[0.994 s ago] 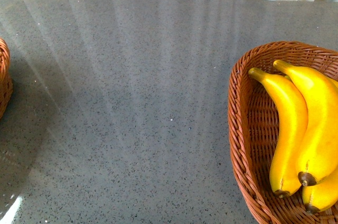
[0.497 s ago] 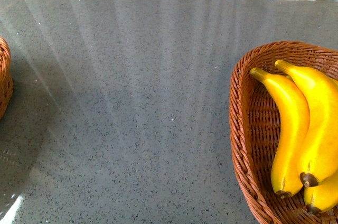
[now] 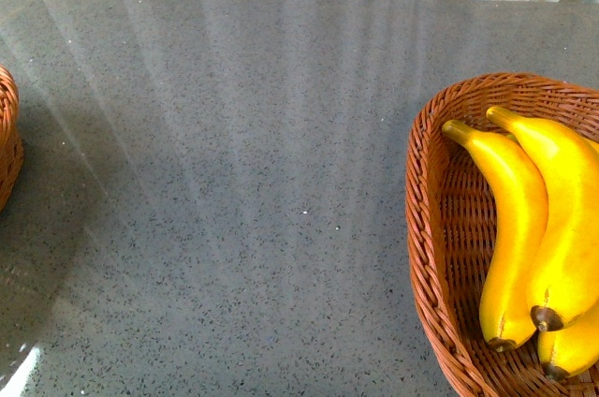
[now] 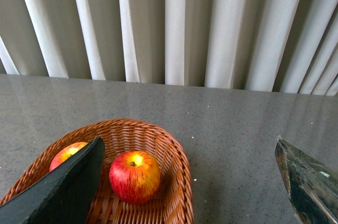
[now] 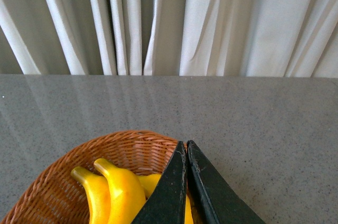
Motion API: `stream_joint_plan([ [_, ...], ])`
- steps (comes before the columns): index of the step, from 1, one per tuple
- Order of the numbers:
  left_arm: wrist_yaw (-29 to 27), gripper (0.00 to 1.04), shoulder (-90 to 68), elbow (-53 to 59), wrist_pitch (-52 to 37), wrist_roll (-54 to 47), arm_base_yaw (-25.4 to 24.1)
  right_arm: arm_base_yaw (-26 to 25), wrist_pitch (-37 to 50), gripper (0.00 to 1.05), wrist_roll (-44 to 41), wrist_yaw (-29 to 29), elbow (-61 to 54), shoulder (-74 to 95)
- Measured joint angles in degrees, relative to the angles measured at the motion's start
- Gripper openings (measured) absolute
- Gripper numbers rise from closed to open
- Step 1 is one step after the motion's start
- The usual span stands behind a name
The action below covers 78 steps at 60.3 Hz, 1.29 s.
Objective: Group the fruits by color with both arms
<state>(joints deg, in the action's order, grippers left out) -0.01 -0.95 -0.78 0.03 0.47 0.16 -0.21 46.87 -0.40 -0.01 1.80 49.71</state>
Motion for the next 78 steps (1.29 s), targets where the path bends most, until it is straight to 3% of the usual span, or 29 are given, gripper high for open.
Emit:
stream_joint_plan([
  [33,0.00,0.96,0.00,0.00,-0.02,0.00,0.00,0.00,-20.35,0.02,0.00,0.00,-0.77,-22.91],
  [78,0.00,0.96,0.00,0.00,0.00,0.00,0.00,0.00,-36.52,0.02,0.00,0.00,-0.79,-39.39],
])
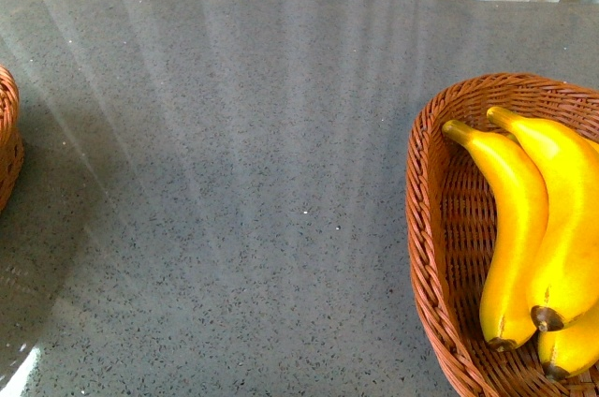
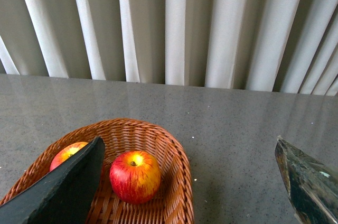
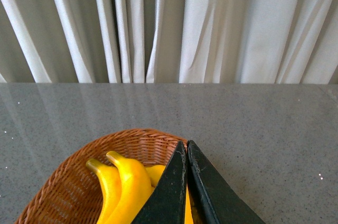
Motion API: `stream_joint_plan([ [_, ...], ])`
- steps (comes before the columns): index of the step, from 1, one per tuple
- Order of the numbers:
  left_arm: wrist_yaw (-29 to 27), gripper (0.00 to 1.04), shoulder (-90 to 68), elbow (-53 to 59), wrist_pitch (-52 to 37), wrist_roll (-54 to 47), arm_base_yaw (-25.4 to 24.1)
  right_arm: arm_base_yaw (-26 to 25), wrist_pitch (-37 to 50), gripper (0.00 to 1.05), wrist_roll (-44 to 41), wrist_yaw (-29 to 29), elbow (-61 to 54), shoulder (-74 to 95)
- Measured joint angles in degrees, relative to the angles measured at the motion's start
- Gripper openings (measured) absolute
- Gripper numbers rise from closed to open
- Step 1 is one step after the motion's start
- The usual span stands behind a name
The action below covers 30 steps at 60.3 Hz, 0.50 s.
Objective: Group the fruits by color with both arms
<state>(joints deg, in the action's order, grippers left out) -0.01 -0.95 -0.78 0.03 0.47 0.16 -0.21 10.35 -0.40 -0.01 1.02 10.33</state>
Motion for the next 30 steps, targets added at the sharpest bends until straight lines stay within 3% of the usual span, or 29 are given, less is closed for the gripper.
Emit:
stream_joint_plan([
  [7,0.00,0.96,0.00,0.00,-0.02,0.00,0.00,0.02,-9.81,0.02,0.00,0.02,0.02,-8.98],
  [30,0.00,0.96,0.00,0.00,-0.02,0.00,0.00,0.09,-10.23,0.02,0.00,0.02,0.02,-9.94],
])
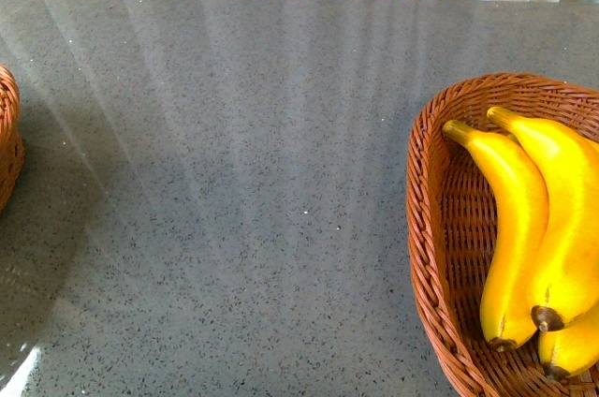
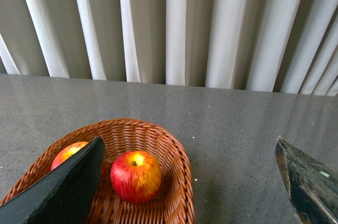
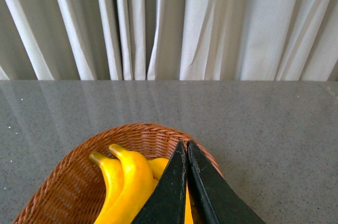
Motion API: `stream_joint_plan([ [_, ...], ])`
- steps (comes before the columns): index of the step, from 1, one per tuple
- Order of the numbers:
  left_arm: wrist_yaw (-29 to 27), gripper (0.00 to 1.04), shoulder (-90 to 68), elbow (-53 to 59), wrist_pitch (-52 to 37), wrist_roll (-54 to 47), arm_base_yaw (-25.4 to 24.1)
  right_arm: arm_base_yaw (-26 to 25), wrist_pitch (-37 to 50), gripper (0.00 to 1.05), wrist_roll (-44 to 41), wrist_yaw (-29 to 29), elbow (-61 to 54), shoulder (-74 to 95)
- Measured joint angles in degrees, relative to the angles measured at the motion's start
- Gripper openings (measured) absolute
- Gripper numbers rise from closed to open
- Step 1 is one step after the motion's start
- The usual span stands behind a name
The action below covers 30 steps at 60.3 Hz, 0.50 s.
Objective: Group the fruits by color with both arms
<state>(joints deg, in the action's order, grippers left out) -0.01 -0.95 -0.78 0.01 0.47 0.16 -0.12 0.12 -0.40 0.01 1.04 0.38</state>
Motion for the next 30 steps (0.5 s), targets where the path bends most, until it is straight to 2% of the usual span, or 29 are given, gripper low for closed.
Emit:
stream_joint_plan([
  [15,0.00,0.96,0.00,0.00,0.00,0.00,0.00,0.00,0.00,0.04,0.00,0.00,0.00,-0.02],
  [30,0.00,0.96,0.00,0.00,0.00,0.00,0.00,0.00,0.00,0.46,0.00,0.00,0.00,-0.02],
])
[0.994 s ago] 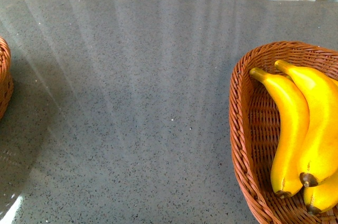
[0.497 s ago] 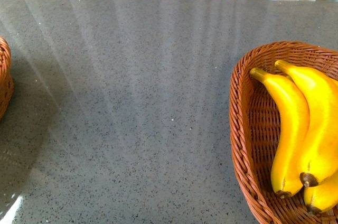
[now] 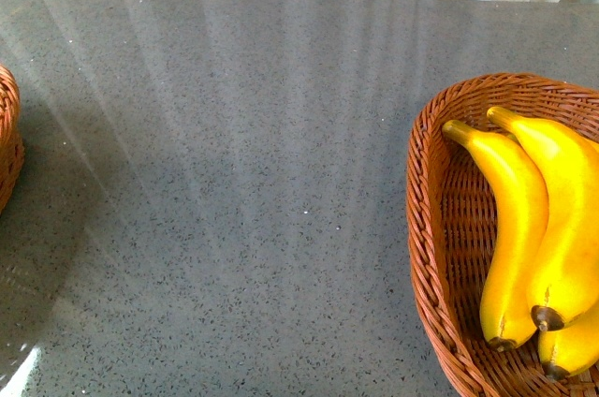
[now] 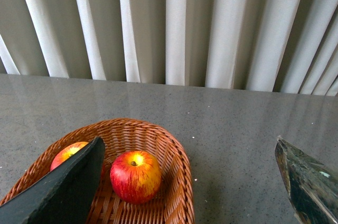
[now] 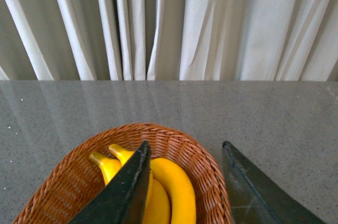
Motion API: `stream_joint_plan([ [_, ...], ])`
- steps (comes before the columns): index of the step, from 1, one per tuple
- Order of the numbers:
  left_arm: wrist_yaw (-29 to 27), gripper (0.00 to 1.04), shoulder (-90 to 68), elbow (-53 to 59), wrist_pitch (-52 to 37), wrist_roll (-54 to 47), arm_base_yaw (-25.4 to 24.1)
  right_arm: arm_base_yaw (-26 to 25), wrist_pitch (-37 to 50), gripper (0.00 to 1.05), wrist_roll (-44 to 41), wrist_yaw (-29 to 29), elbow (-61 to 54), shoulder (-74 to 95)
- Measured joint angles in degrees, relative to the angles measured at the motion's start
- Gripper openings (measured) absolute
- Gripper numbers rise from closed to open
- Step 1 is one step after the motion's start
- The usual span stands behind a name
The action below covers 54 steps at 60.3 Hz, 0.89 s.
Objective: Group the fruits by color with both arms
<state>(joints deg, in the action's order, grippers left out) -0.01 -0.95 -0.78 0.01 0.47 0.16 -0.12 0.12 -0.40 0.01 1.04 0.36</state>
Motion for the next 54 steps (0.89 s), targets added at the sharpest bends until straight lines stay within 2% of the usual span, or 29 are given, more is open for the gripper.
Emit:
stream_joint_plan([
  [7,0.00,0.96,0.00,0.00,0.00,0.00,0.00,0.00,0.00,0.65,0.00,0.00,0.00,0.00],
  [11,0.00,0.96,0.00,0.00,0.00,0.00,0.00,0.00,0.00,0.83,0.00,0.00,0.00,0.00],
  [16,0.00,0.96,0.00,0.00,0.02,0.00,0.00,0.00,0.00,0.97,0.04,0.00,0.00,0.00],
  [54,0.00,0.96,0.00,0.00,0.00,0.00,0.00,0.00,0.00,0.96,0.07,0.00,0.00,0.00],
])
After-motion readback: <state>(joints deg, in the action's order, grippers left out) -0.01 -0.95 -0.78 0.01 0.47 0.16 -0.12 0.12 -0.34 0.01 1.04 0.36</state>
